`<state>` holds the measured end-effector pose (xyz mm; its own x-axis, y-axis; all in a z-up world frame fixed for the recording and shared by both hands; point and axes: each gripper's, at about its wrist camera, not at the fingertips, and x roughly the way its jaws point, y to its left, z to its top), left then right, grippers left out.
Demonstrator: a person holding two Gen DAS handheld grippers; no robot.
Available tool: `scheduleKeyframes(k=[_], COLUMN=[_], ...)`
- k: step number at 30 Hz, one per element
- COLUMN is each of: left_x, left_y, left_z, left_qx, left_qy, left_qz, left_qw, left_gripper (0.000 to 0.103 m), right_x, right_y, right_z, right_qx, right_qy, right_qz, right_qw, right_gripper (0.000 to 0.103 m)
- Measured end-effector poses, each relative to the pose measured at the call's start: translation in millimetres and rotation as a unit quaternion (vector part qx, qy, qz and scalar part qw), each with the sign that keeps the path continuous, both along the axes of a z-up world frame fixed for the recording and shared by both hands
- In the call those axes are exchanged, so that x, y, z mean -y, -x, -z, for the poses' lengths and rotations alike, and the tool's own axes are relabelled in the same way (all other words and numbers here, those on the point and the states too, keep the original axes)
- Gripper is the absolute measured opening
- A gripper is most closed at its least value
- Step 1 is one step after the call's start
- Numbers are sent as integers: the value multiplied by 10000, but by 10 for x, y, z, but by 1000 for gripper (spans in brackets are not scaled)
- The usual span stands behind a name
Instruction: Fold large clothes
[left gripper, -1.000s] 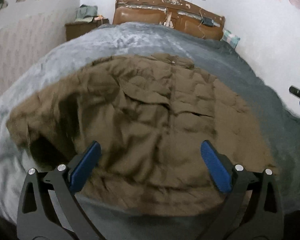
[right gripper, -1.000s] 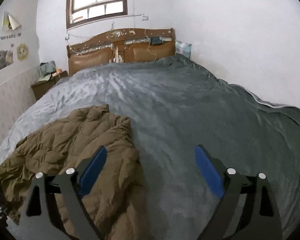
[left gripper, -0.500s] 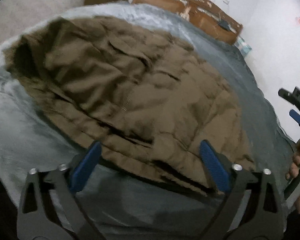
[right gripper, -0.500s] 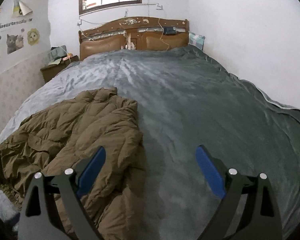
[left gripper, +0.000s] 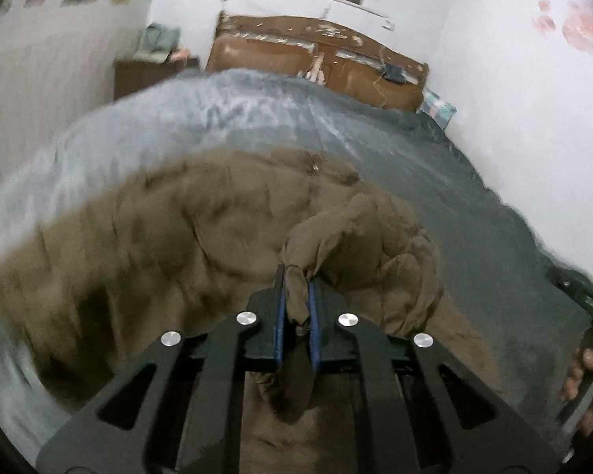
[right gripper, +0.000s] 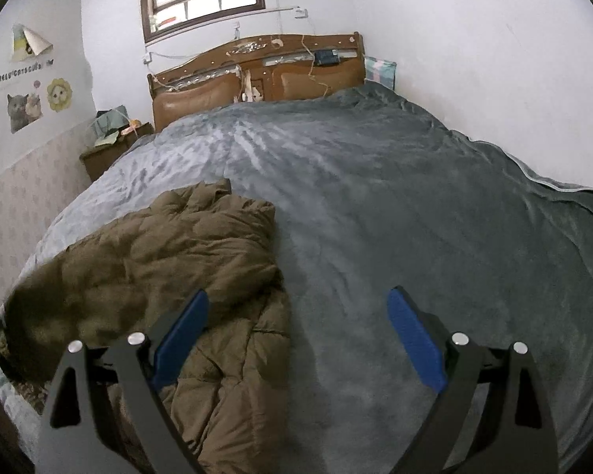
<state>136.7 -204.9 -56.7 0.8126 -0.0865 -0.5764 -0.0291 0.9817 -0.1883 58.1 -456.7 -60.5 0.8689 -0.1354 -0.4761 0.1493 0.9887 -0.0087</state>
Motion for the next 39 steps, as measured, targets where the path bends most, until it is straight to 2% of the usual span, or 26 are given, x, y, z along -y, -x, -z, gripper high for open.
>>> scheduleKeyframes(k=[3, 5, 8, 11, 13, 15, 19, 23, 25, 27, 29, 30, 31, 32, 34, 36, 39], left_x=[-110, -144, -213, -319, -309, -302, -426, -573, -552, -540, -490, -461, -473, -459, -468, -449, -399], left_y=[-306, -523, -757, -922, -1002, -1089, -1268, -1245, -1203, -1203, -1192, -1219, -1203, -1187, -1181, -1192, -1197], left_z=[-156, -150, -38, 142, 236, 338, 416, 517, 528, 521, 500, 520, 524, 512, 503, 501, 461], left_qx=[-135, -292, -478, -655, -731, -823, -884, -993, -985, -983, -974, -972, -972, -965, -960, -996, -1113], left_qy=[-600, -1114, -1363, -1169, -1125, -1248, -1162, -1010, -1071, -1041, -1058, -1051, -1040, -1052, -1067, -1135, -1125], left_qz=[377, 657, 794, 804, 778, 811, 738, 644, 638, 618, 613, 605, 606, 603, 588, 609, 754], left_qw=[9974, 9912, 9863, 9877, 9879, 9854, 9865, 9878, 9873, 9878, 9877, 9878, 9880, 9879, 9879, 9867, 9845], left_gripper=[8, 8, 8, 8, 8, 8, 9, 10, 10, 10, 10, 10, 10, 10, 11, 11, 12], right_x=[-80, -148, -302, -397, -424, -394, -193, 60, 99, 108, 74, 72, 71, 62, -27, -60, -25], right_y=[-80, -189, -486, -888, -1192, -1443, -1910, -1930, -1813, -1690, -1566, -1509, -1478, -1473, -1445, -1413, -1313], right_z=[48, 95, 187, 338, 459, 569, 942, 1186, 1213, 1239, 1350, 1398, 1471, 1511, 1475, 1355, 1081], right_qx=[-92, -190, -305, -487, -671, -802, -1414, -2099, -2438, -2627, -3011, -3117, -3280, -3355, -3252, -3038, -2649], right_qy=[117, 102, 103, 56, 91, 15, -321, -830, -851, -1079, -1100, -1173, -1436, -1578, -1347, -1264, -830], right_qz=[-107, -256, -589, -831, -783, -741, -445, -262, -199, -353, -489, -535, -721, -818, -830, -716, -462], right_qw=[9998, 9994, 9977, 9953, 9946, 9940, 9884, 9738, 9659, 9582, 9459, 9414, 9309, 9251, 9323, 9416, 9596], right_gripper=[92, 92, 92, 92, 92, 92, 91, 91, 91, 91, 90, 77, 50, 42, 15, 8, 6])
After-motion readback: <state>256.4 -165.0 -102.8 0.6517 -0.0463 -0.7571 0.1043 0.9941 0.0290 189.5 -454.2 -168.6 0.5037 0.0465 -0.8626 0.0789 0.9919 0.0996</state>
